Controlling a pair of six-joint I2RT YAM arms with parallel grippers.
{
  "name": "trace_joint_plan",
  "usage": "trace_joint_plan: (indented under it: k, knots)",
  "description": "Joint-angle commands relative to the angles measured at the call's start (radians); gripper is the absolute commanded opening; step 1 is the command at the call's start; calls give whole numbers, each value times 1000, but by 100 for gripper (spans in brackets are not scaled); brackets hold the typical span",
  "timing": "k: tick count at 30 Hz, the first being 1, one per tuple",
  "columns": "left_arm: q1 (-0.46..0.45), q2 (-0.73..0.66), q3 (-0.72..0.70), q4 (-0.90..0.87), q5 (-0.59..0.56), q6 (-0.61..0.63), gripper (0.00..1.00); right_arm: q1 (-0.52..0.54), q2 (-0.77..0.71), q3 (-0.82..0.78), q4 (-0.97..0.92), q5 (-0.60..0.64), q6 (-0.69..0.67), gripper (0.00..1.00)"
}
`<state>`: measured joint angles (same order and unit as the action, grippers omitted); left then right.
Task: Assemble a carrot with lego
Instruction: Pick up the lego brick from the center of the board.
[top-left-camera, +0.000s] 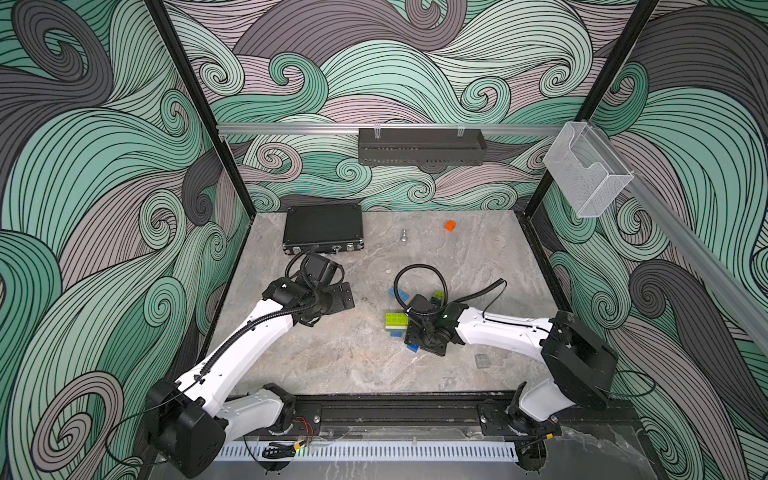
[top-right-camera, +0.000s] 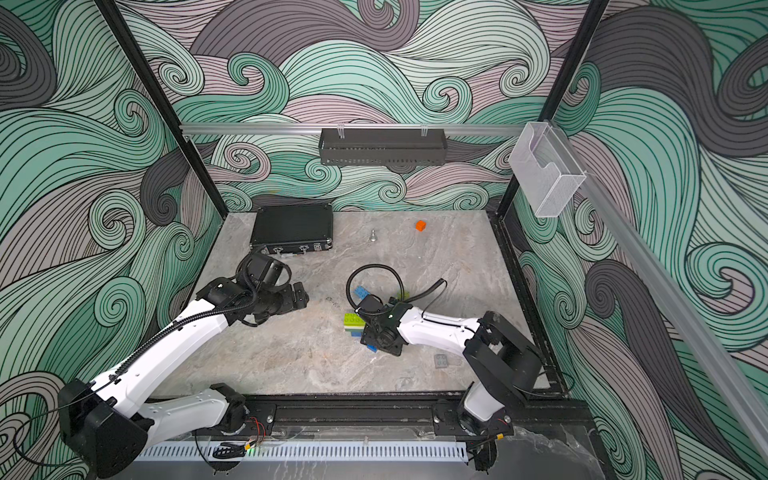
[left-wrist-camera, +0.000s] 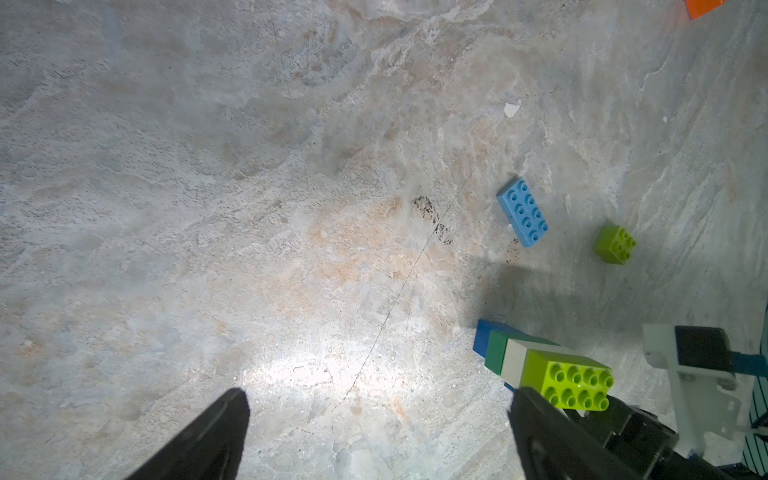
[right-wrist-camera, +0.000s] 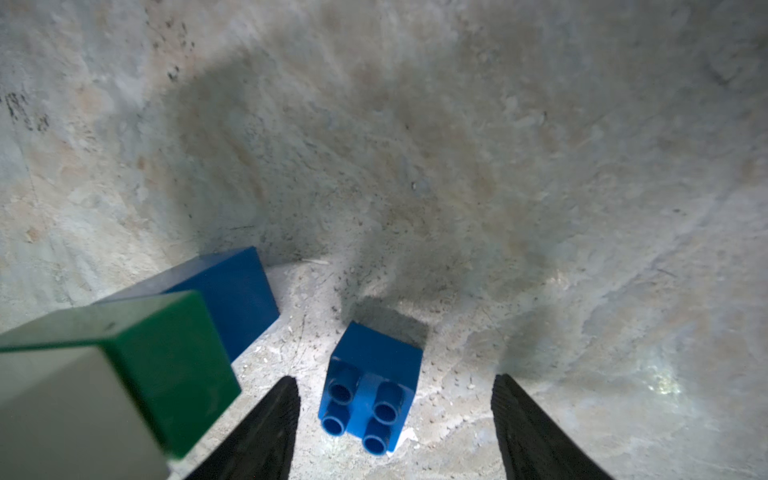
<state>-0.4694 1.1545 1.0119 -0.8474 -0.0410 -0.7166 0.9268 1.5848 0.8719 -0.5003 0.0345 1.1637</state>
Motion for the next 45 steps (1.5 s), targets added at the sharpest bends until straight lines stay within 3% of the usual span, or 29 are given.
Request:
trace_joint_plan:
  k: [1,4,17,33,42,45]
  knots:
    - [14,-12,-1,-3,7,19,98,6,34,33,-61,3,7,71]
    - [20,-10,-3,2,15,19,99,6,41,45,-113,-6,5,60]
    - [36,-4,-12,23,30,29,99,-14,-6,5,-166,15,8,51]
    - [58,2,-36,45,55,39,99,-18,50,45,-166,27,-46,23]
    - [61,25,-42,63,42,51,99,-40,-81,129,-326,49,-80,0]
    - [63,37,-51,70,34,49,99,-39,-107,209,-399,52,-97,0]
